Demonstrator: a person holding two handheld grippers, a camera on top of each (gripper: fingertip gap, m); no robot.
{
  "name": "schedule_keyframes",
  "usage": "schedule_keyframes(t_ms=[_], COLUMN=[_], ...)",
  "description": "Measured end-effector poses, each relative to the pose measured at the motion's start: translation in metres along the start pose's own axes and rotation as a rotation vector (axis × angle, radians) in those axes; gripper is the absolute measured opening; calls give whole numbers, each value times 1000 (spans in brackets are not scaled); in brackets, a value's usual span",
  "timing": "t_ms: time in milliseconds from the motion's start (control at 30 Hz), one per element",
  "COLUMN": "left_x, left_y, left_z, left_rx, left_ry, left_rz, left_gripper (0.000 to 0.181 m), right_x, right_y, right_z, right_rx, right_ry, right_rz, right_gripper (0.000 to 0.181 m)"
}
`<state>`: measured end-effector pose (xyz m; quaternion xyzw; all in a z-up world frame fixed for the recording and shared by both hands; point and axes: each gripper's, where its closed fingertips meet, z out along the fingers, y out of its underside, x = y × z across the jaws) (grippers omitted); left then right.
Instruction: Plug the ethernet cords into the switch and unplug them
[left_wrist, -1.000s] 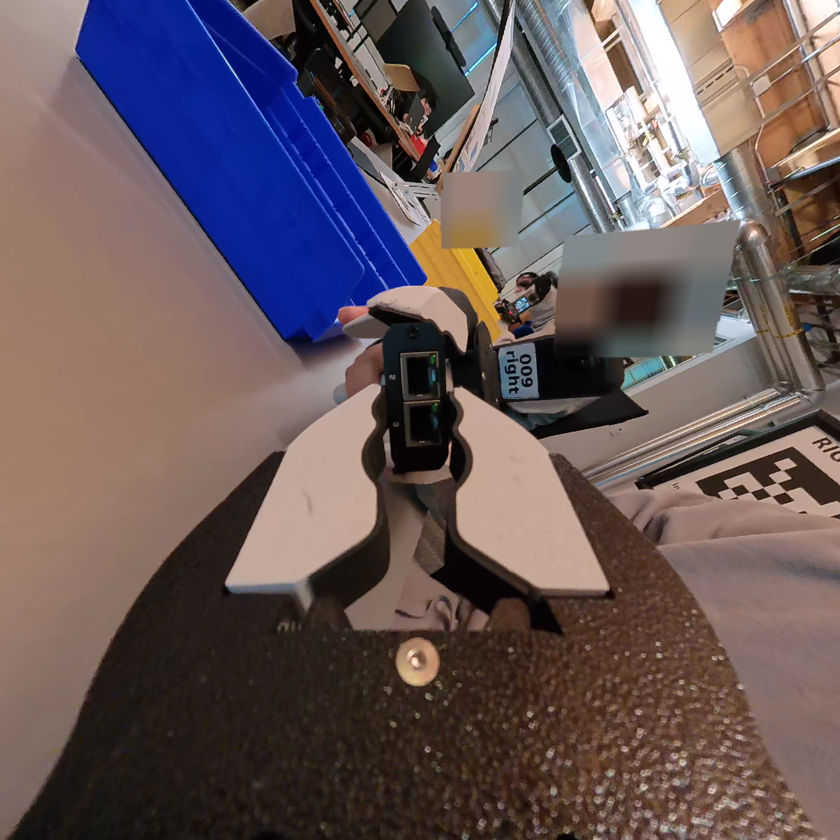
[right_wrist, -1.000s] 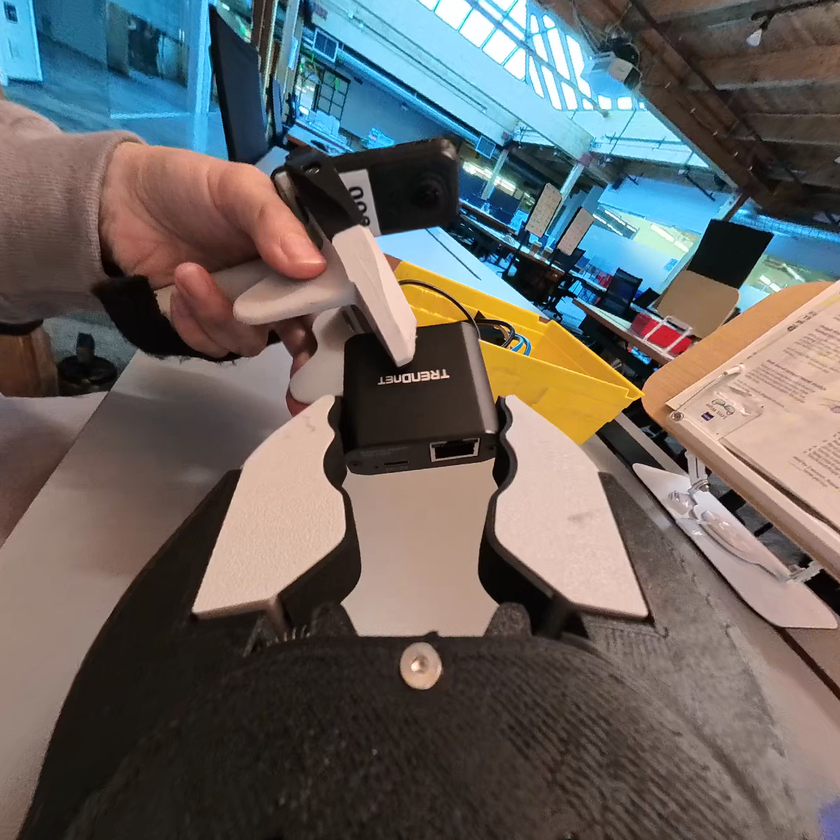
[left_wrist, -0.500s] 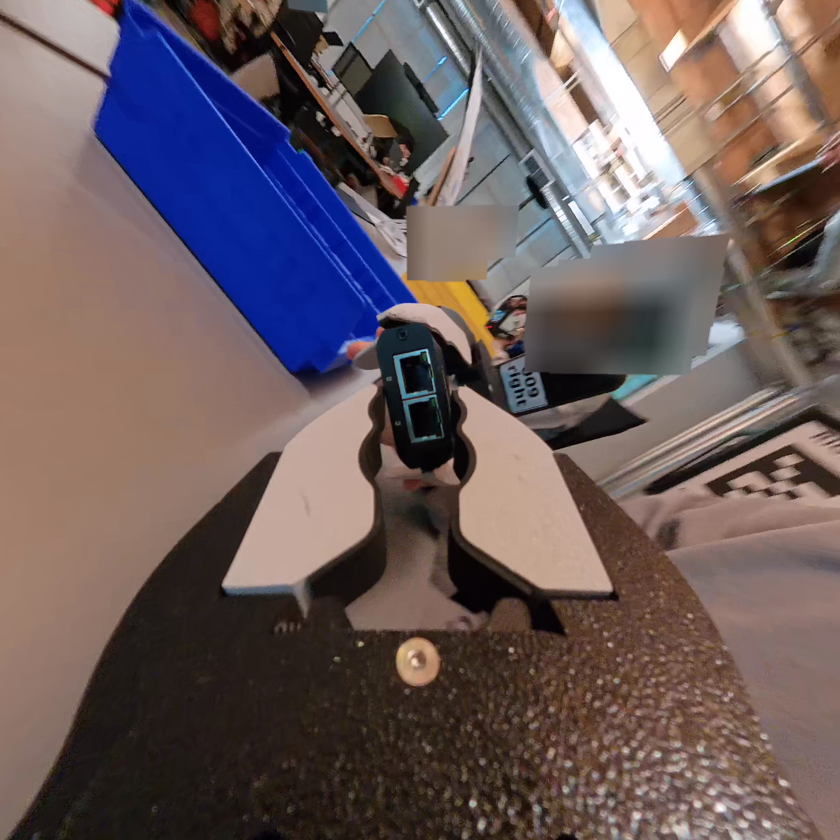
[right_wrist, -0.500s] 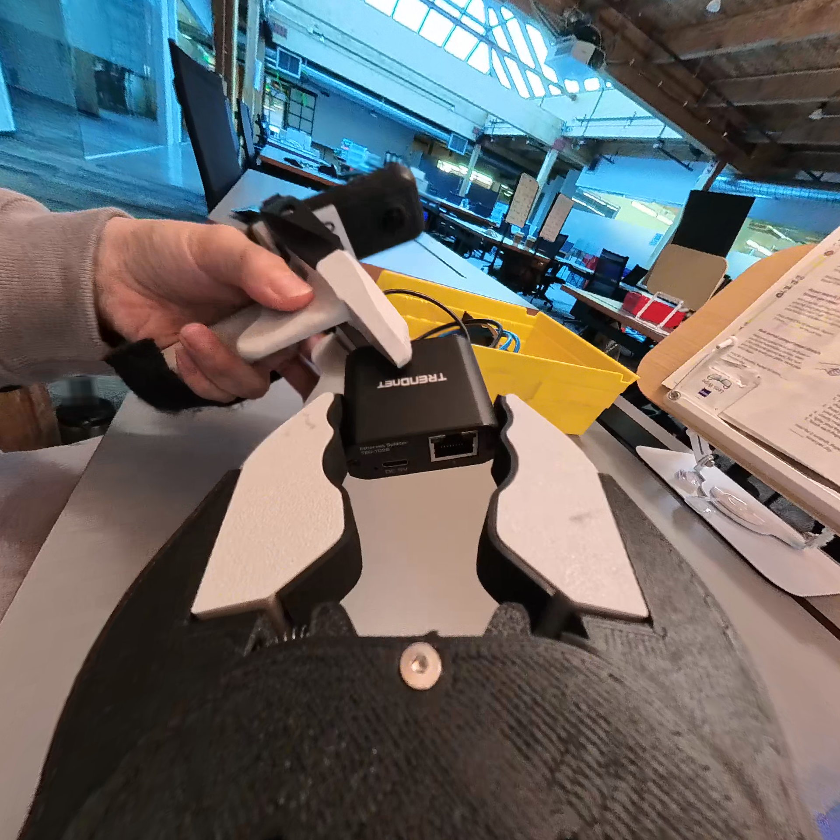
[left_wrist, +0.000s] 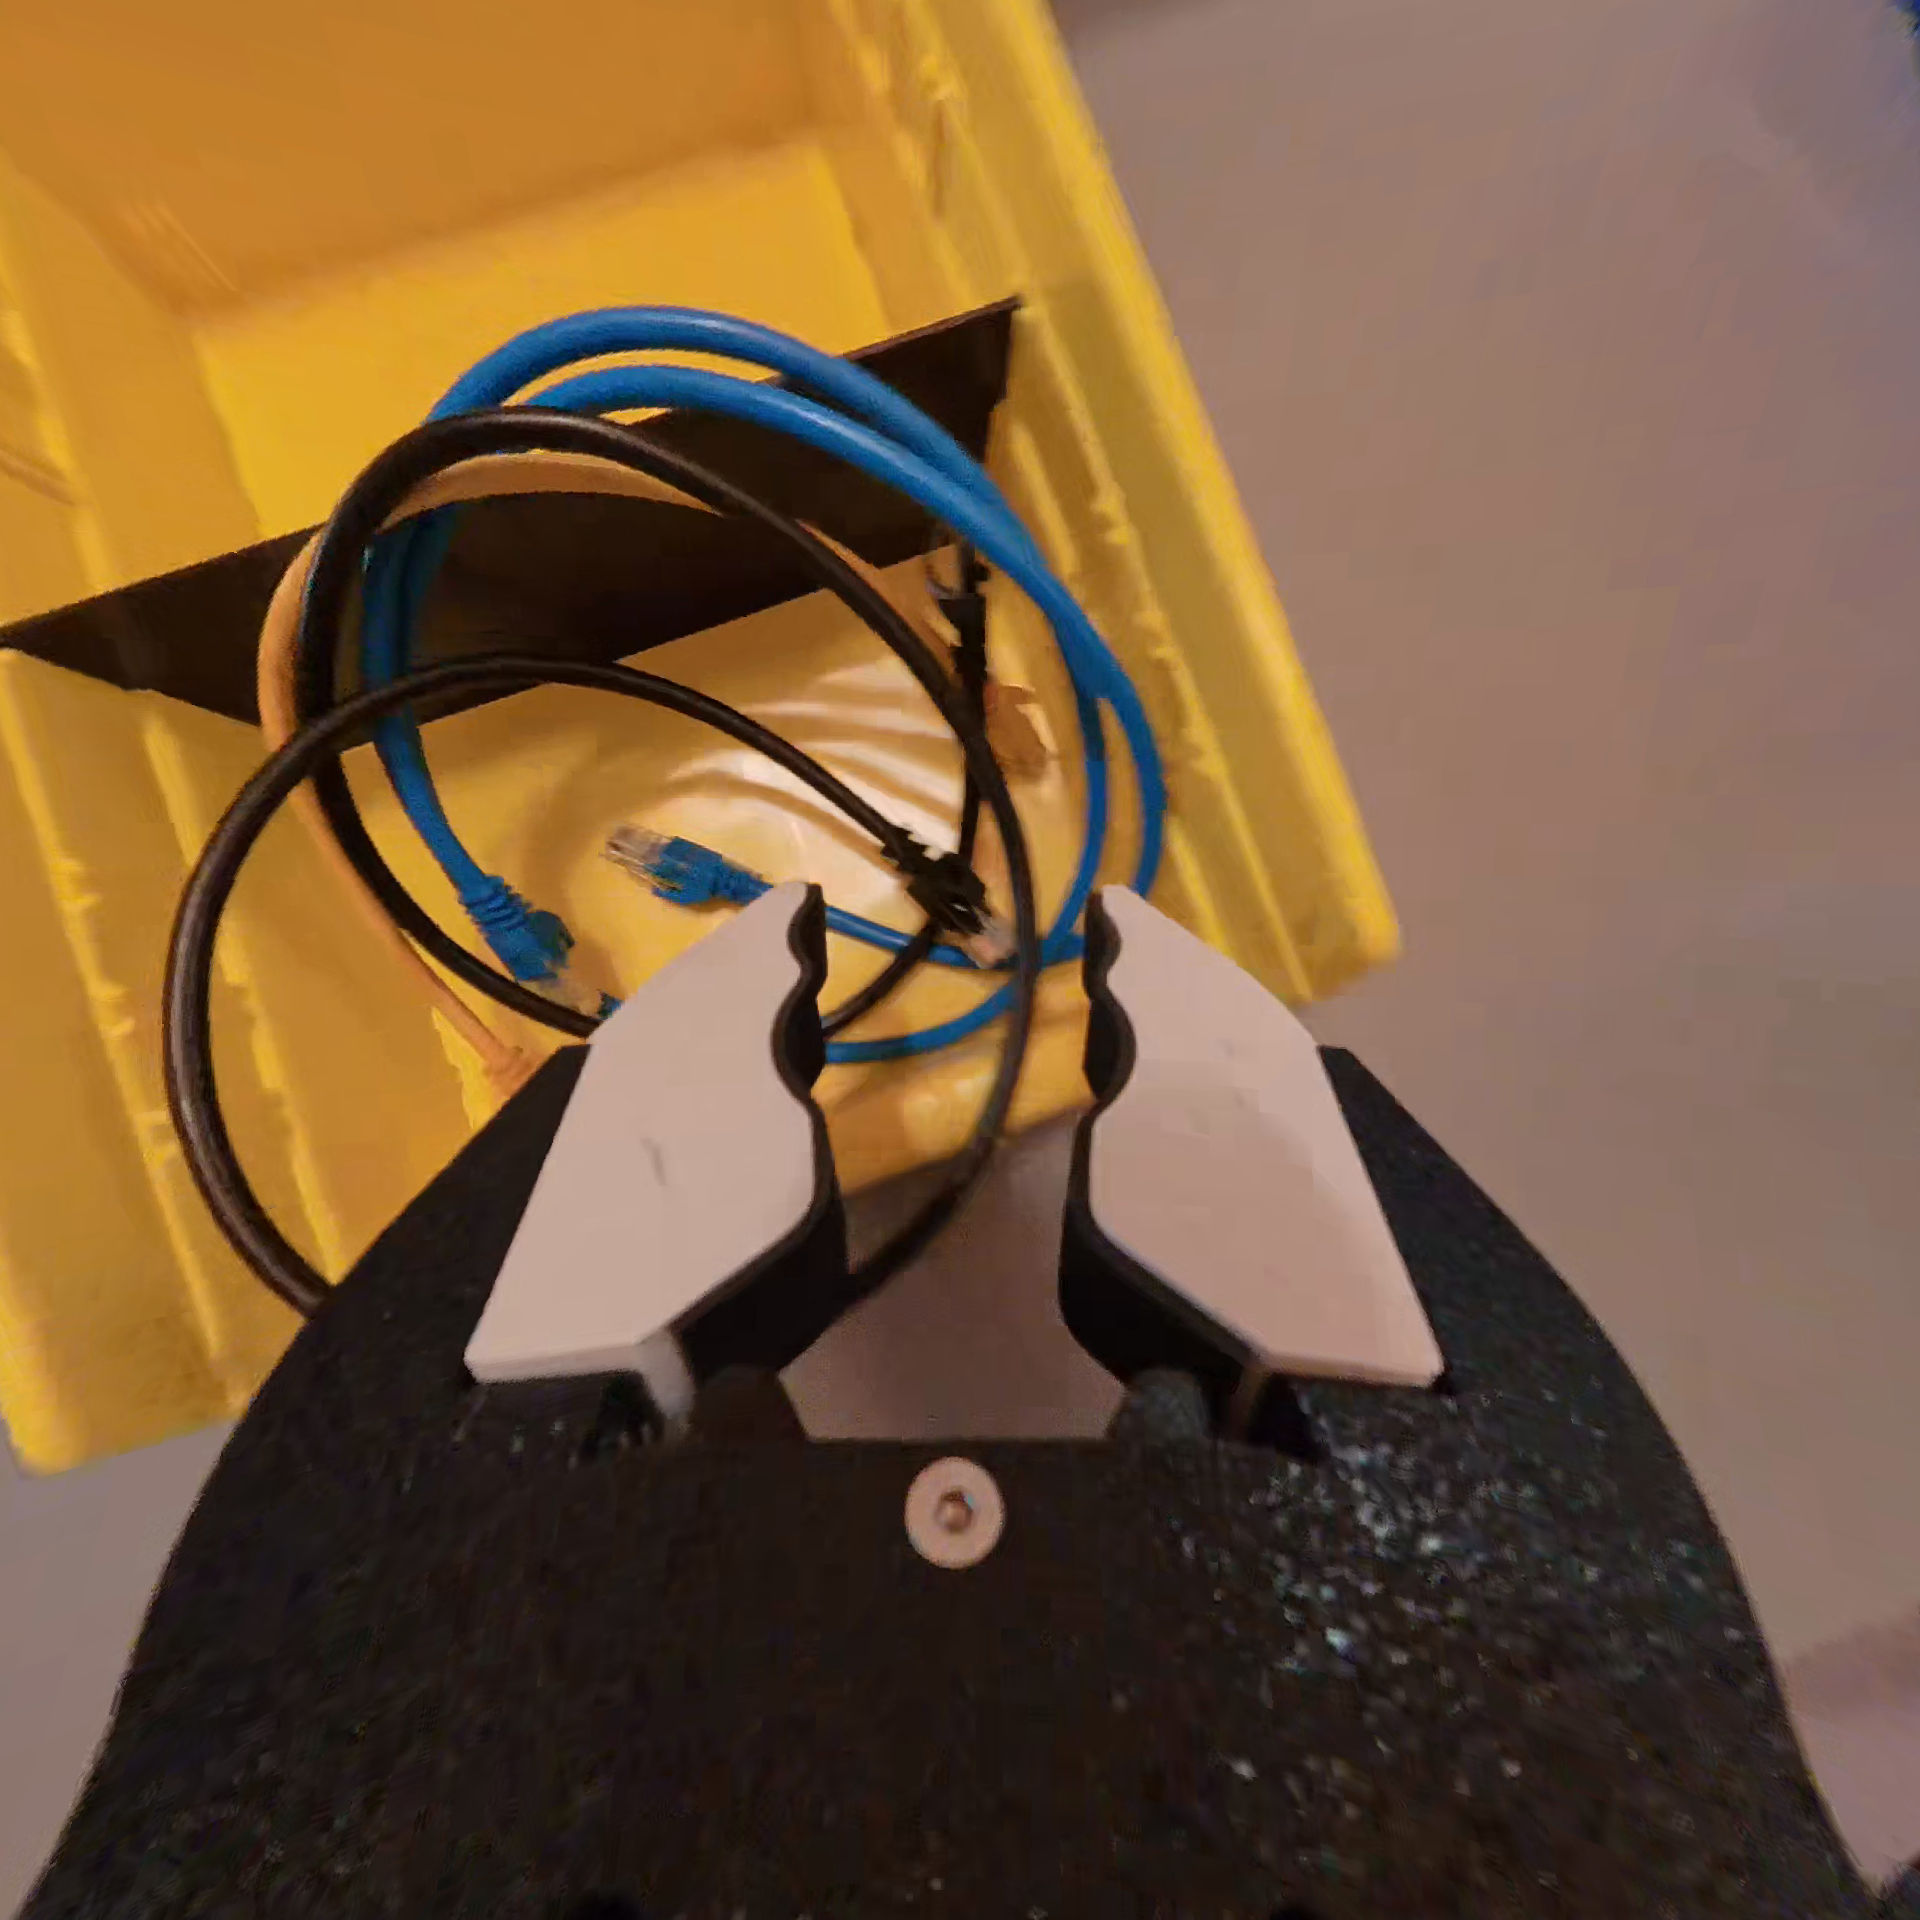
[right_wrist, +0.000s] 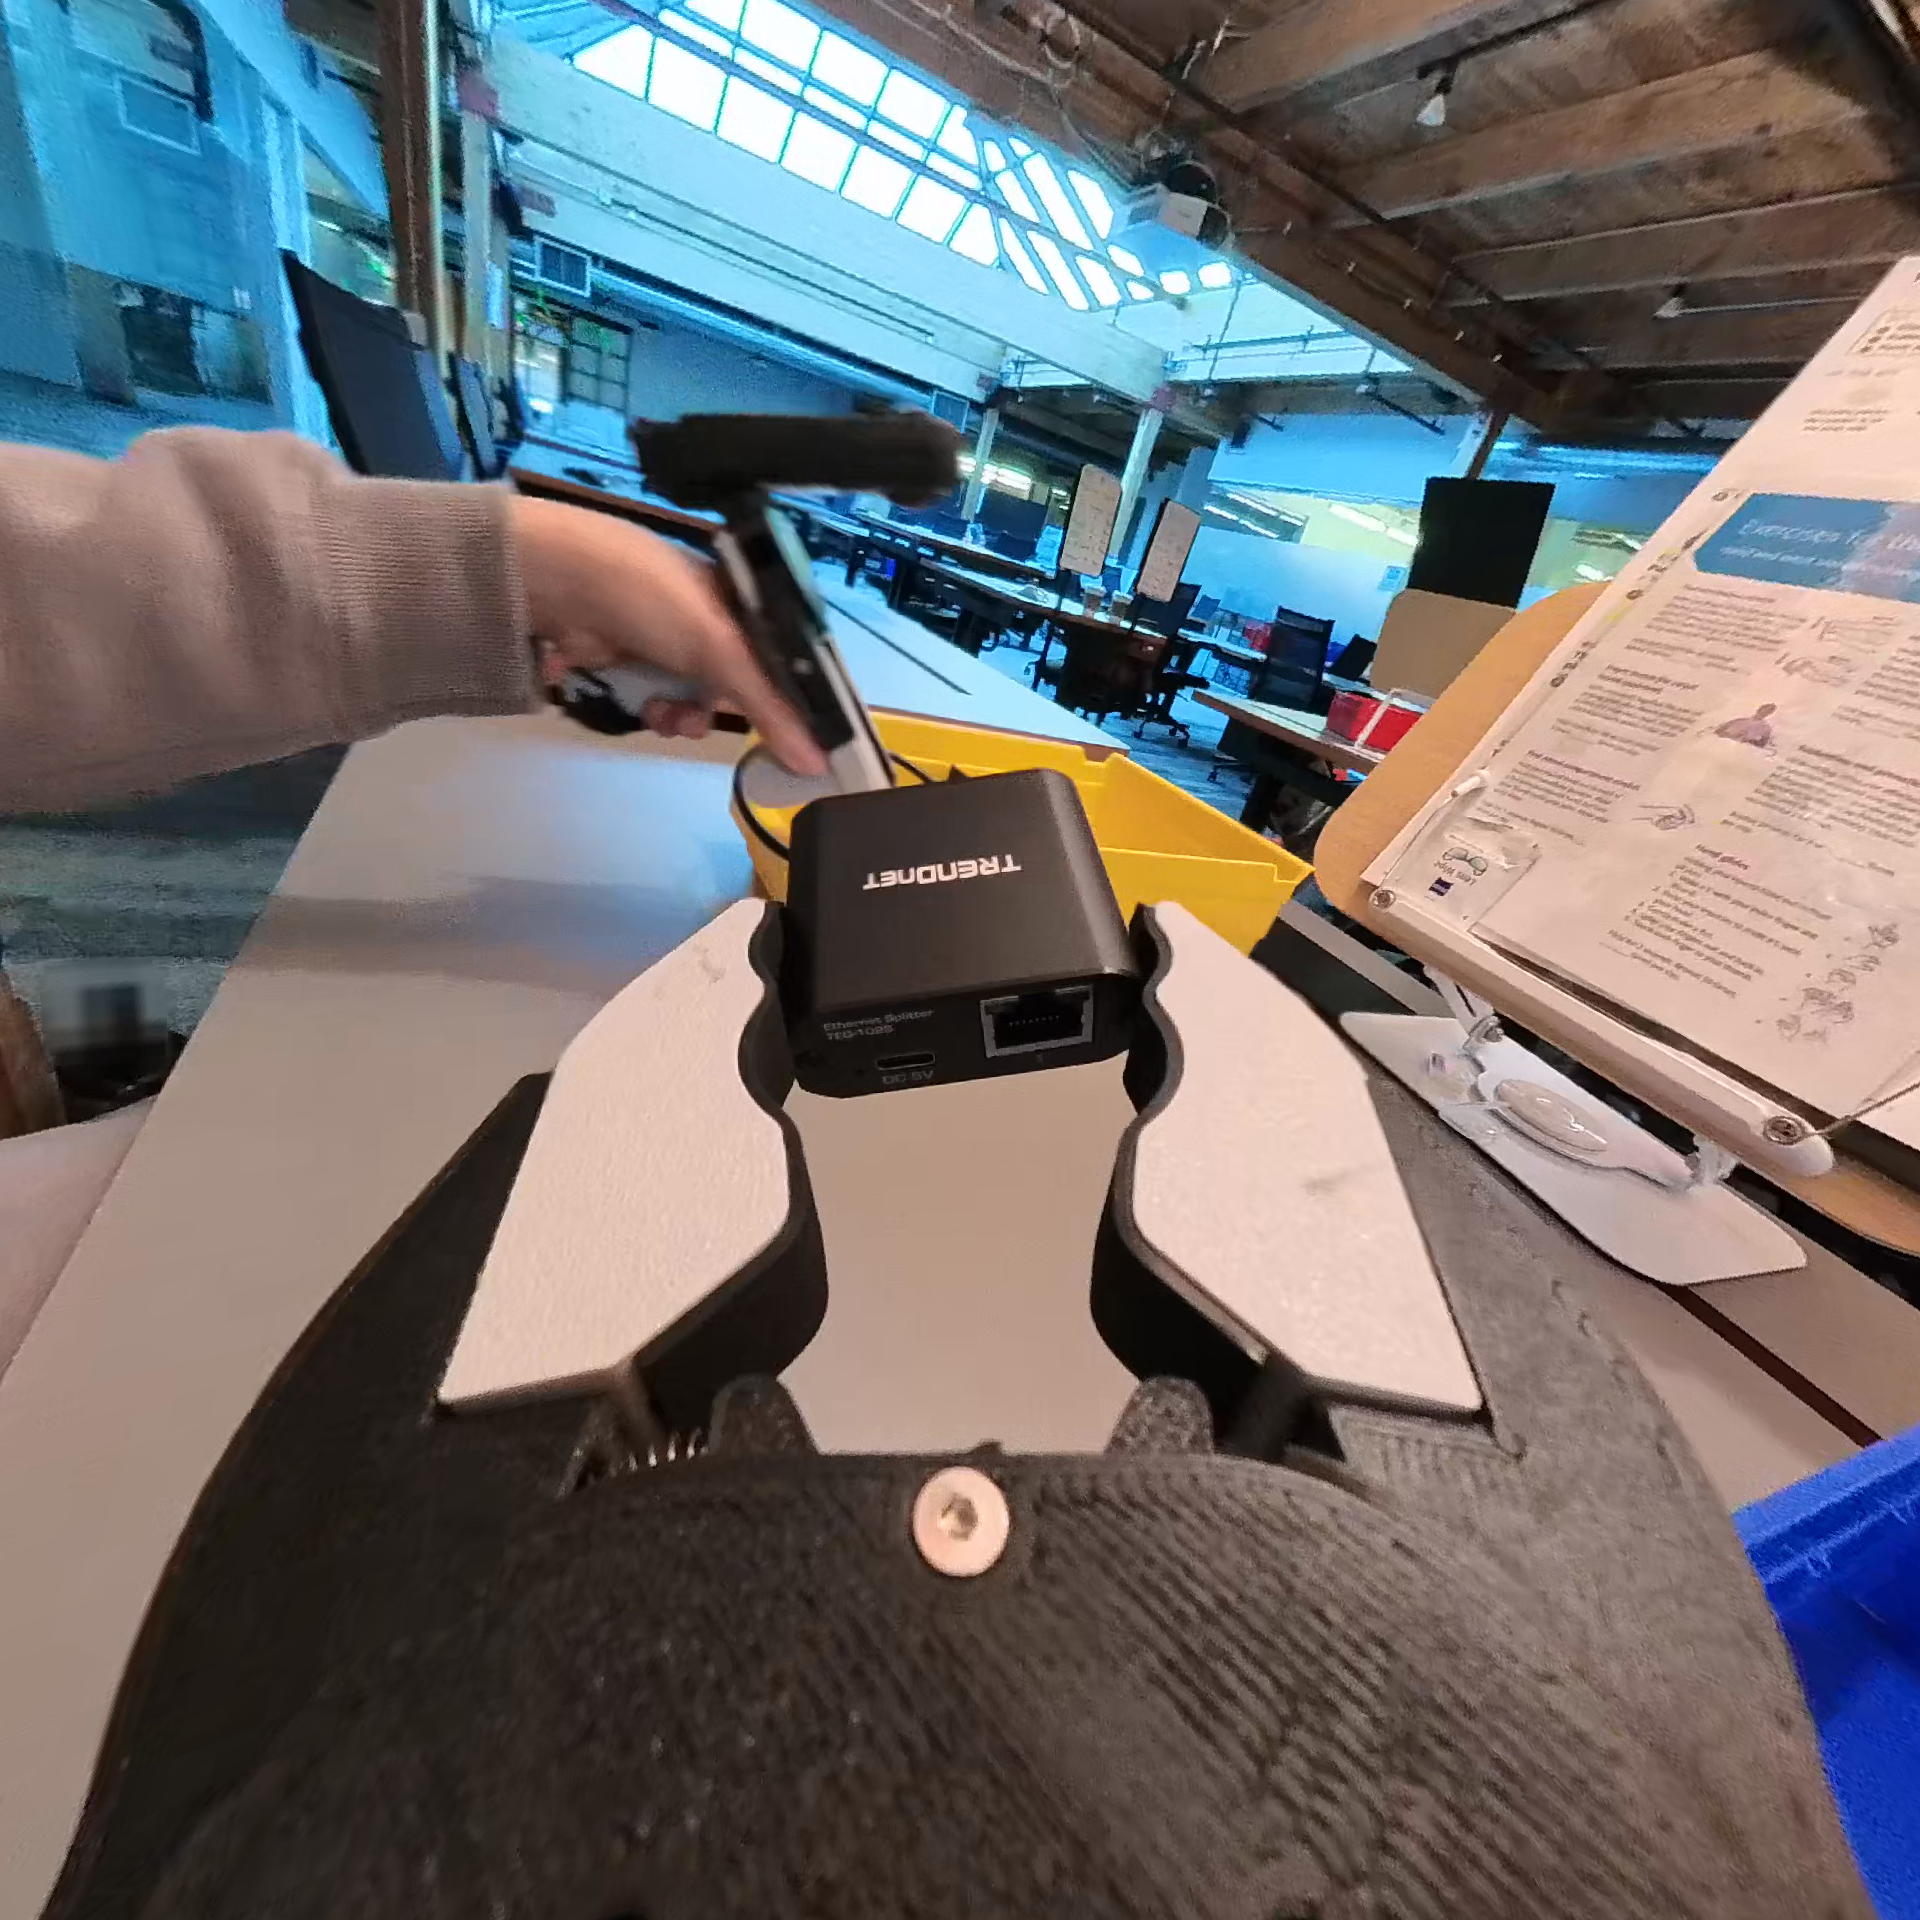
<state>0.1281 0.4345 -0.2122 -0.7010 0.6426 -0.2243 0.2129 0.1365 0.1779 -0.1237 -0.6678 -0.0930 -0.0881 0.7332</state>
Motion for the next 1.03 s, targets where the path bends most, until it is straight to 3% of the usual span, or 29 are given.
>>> schedule_keyframes(t_ms=[133, 233, 267, 300, 400, 600, 900, 1033], left_x=[-11, -9, -8, -7, -6, -15, 1, 6], left_y=[11, 19, 19, 15, 10, 1, -64, -80], left_z=[38, 60, 63, 64, 54, 3, -117, -165], left_rx=[-277, -387, -396, -380, -358, -337, 20, 119], left_ry=[49, 65, 80, 89, 87, 43, -32, -156], left_rz=[-21, -23, -42, -61, -32, 35, 126, 204], left_gripper=[57, 56, 47, 26, 13, 8, 8, 8], right_x=[2, 4, 5, 7, 8, 14, 22, 27], right_y=[1, -2, -1, -1, -1, -5, -9, -11], right_z=[-3, -5, -6, -7, -11, -15, -23, -27], right_rx=[-14, -2, -4, -4, -4, 8, 19, 24], right_ry=[-3, 0, 5, 13, 13, 17, 34, 48], right_rz=[-12, -10, -16, -24, -27, -20, -20, -16], right_gripper=[64, 63, 63, 63, 63, 63, 63, 63])
